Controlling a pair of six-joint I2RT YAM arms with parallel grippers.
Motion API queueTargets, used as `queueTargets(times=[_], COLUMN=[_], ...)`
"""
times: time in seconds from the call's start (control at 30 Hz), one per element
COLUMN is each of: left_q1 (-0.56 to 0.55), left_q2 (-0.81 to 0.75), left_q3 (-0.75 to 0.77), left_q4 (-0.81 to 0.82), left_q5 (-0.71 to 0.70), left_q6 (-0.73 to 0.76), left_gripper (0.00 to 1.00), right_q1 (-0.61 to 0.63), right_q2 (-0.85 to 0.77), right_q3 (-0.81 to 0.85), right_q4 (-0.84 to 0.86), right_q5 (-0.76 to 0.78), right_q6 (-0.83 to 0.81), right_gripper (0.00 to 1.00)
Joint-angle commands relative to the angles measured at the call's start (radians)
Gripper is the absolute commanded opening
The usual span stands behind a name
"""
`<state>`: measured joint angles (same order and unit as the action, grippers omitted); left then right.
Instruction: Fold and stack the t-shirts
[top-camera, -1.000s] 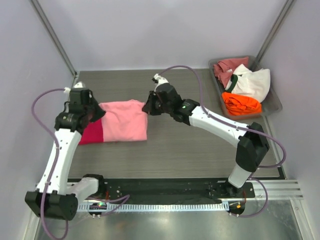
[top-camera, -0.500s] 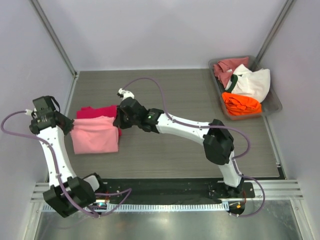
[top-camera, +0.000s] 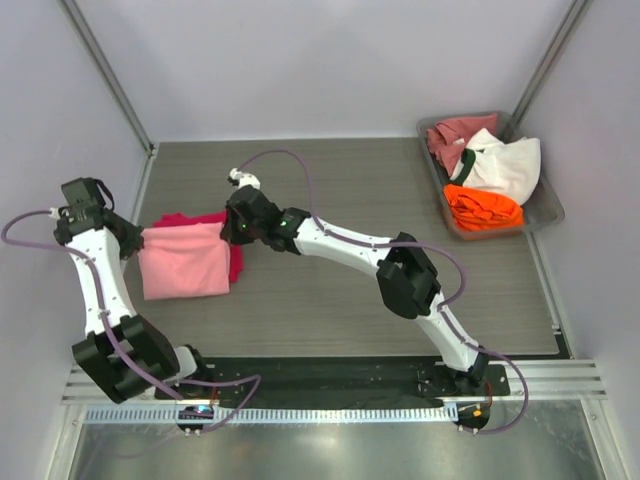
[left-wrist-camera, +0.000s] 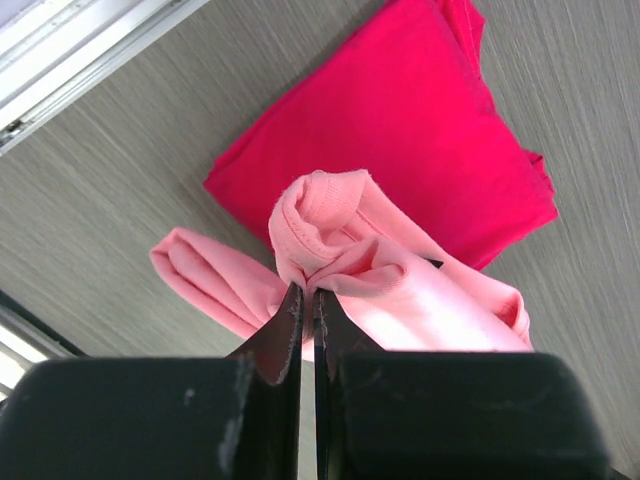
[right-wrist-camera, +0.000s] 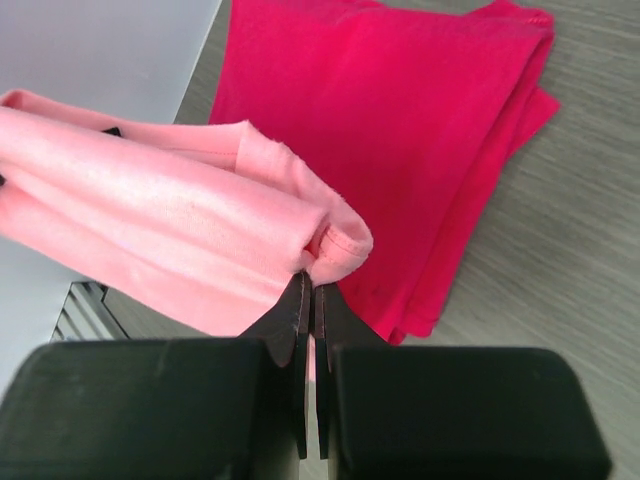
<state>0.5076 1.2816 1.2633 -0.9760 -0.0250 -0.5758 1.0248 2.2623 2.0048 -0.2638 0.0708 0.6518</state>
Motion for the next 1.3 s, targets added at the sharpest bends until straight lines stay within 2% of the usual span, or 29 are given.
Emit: queueTargets(times=[0.0,0.2,0.4,0.5,0.63,0.67,0.73,0.77,0.8,0.83,0.87,0.93,1.0,1.07,1.1,1.2,1.27], left_q1=[0.011,0.011,0.011,0.012,0.009,0.009,0.009,0.008,0.003,-0.004,-0.033,-0.067,-0.112,-0.139,-0.173,-0.243,-0.334], left_q2=[0.019,0.119,0.269,0.332,0.401,0.419,0.484,0.504,0.522,0.553,0.564,0.573,0.526,0.436,0.405,0.282,0.23], left_q3=[0.044,0.079,0.148,0.151,0.169,0.179,0.246,0.281,0.315,0.405,0.453,0.566,0.57,0.512,0.484,0.374,0.32], left_q4=[0.075,0.109,0.12,0.158,0.2,0.209,0.206,0.2,0.183,0.16,0.13,0.011,-0.016,-0.001,0.034,0.101,0.152], left_q5=[0.019,0.022,0.022,0.098,0.134,0.143,0.166,0.177,0.18,0.18,0.145,0.076,0.034,0.04,0.06,0.112,0.114], left_q6=[-0.021,-0.038,-0.055,-0.067,-0.078,-0.081,-0.094,-0.099,-0.105,-0.105,-0.076,-0.044,-0.012,0.002,0.02,0.036,0.03], left_gripper=[0.0,0.0,0.0,0.0,0.02,0.14,0.29,0.63,0.76,0.84,0.99,1.0,1.0,1.0,1.0,0.99,1.0], right_q1=[-0.032,-0.065,-0.104,-0.115,-0.134,-0.138,-0.143,-0.144,-0.144,-0.144,-0.144,-0.149,-0.158,-0.17,-0.186,-0.219,-0.273], right_q2=[0.003,0.049,0.181,0.207,0.244,0.246,0.255,0.256,0.252,0.244,0.22,0.175,0.064,-0.039,-0.153,-0.318,-0.467], right_q3=[0.083,0.15,0.253,0.259,0.259,0.256,0.255,0.258,0.253,0.246,0.236,0.169,0.035,-0.09,-0.227,-0.417,-0.573], right_q4=[0.015,0.014,0.014,0.041,0.09,0.116,0.136,0.14,0.14,0.137,0.138,0.138,0.159,0.223,0.25,0.313,0.311], right_q5=[0.009,-0.008,-0.112,-0.117,-0.118,-0.123,-0.12,-0.114,-0.086,-0.08,-0.08,-0.078,-0.075,-0.075,-0.075,-0.032,-0.029], right_q6=[-0.027,-0.037,0.0,0.006,0.022,0.028,0.028,0.019,0.009,0.0,-0.009,-0.035,-0.055,-0.084,-0.095,-0.129,-0.138], right_gripper=[0.01,0.01,0.01,0.01,0.01,0.02,0.4,0.56,0.84,0.92,0.92,0.92,0.9,0.89,0.88,0.87,0.87])
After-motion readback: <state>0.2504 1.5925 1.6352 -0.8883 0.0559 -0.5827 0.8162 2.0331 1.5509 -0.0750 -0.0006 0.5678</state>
